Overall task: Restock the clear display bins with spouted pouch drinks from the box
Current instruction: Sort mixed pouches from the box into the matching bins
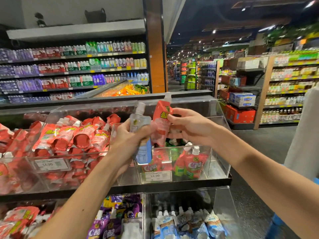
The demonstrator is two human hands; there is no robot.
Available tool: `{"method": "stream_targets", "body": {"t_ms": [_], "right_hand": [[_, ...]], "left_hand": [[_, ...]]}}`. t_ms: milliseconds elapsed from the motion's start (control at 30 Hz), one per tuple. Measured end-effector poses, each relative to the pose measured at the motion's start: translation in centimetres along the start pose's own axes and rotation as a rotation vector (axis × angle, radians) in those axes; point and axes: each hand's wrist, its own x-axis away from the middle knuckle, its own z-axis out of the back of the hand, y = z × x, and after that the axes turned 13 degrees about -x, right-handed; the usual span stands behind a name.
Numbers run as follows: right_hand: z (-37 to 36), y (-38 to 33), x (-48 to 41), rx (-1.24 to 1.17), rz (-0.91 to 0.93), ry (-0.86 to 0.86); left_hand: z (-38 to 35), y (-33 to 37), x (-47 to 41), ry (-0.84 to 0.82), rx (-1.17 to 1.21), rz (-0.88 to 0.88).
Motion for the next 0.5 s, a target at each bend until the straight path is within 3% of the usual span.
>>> {"method": "stream_targets", "body": {"t_ms": [133,200,367,500], "right_hand": [[-0.8,2.0,-0.1,-0.186,0.032,0.134],[-1.8,2.8,-0.2,-0.073,0.101,0.259],[-4.0,4.0,-0.1,0.164,0.109,0.276],[-3.9,4.6,0.9,0.120,0.189,0.396]], "left_hand": [[0.0,-0.1,-0.2,0.017,0.136,0.068],[-0.1,0.2,-0.1,0.034,0.161,0.092],[-0.1,0.7,0.2,0.047,0.095,0.128],[-0.3,0.7,1.4,-0.018,-0.010,0.101]]}}
